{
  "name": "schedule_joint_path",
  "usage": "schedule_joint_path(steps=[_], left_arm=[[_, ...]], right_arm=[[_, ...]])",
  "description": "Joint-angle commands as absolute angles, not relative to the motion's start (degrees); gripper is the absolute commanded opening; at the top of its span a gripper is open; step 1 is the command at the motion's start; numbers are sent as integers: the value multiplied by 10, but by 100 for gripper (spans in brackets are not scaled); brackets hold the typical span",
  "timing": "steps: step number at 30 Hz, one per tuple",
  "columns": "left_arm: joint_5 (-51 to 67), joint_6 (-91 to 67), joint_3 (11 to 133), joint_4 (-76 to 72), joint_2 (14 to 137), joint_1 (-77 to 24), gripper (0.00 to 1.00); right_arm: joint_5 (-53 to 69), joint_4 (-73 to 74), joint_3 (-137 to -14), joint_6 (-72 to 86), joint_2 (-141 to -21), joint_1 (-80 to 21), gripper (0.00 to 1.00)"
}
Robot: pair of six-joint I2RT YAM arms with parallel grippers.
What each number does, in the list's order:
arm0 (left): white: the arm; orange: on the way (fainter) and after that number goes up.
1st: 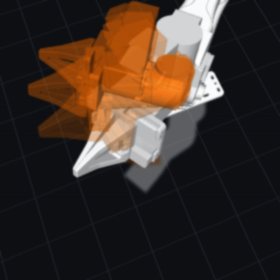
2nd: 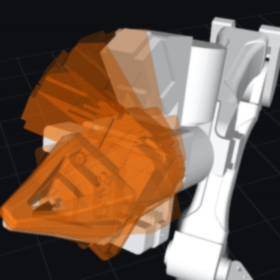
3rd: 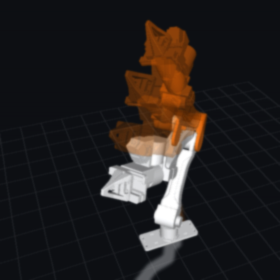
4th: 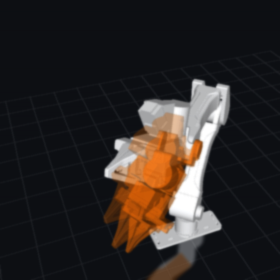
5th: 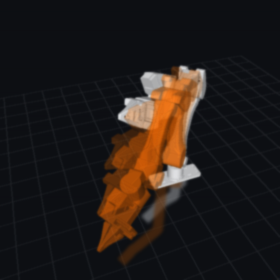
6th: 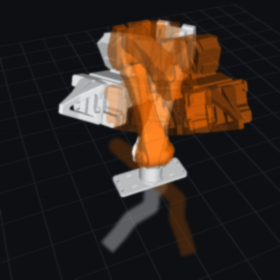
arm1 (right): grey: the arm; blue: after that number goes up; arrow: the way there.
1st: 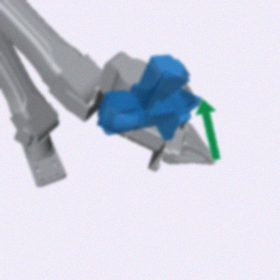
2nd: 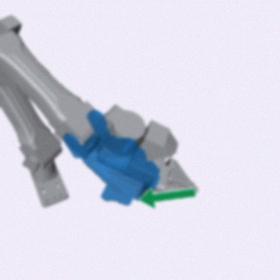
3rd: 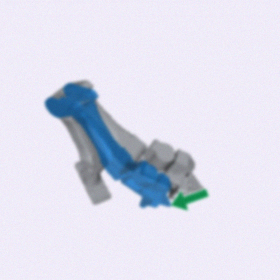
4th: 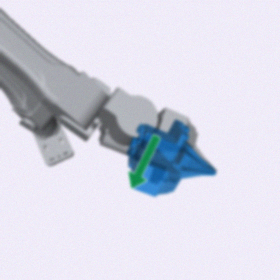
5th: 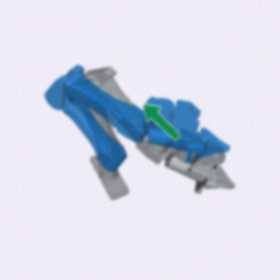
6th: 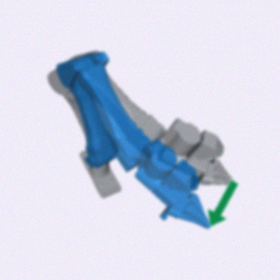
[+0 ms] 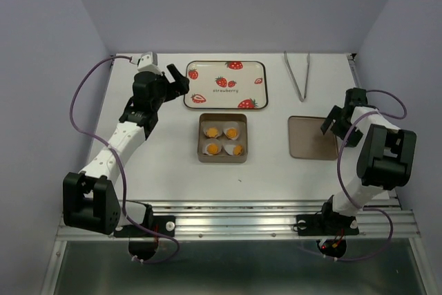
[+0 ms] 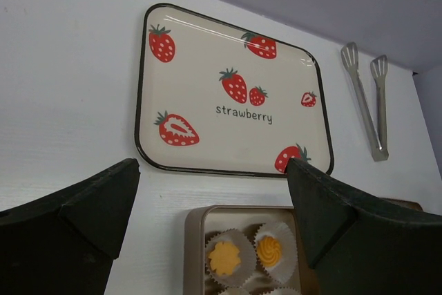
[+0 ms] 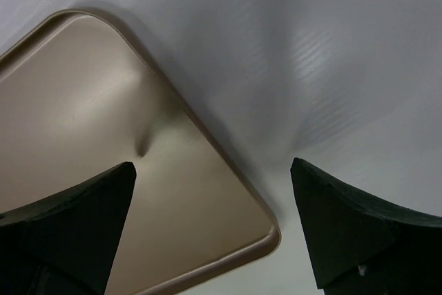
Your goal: Pack the cookies
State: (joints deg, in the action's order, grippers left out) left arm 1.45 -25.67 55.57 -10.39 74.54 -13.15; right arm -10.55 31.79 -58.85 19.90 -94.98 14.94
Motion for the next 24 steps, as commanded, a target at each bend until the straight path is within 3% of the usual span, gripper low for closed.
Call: schedule_joint_path(steps=[1,4,9,19,24], left_arm=[[50,-227,574,-137,745,-136,99],[49,-220,570,-141,744,-136,99],[48,-217,572,-142,745,-137,99],[63,-220,569,-143,742,-147,99],[55,-220,570,-135,735,-166,99]], right_arm=[[-77,294,-595,200,-982,153,97],[-73,280,-580,193,-993,153,86],[-62,268,-571,188,-983,153,60],[37,240,-555,152,-972,153,1],[49,236,-551,152,-922,153,1]])
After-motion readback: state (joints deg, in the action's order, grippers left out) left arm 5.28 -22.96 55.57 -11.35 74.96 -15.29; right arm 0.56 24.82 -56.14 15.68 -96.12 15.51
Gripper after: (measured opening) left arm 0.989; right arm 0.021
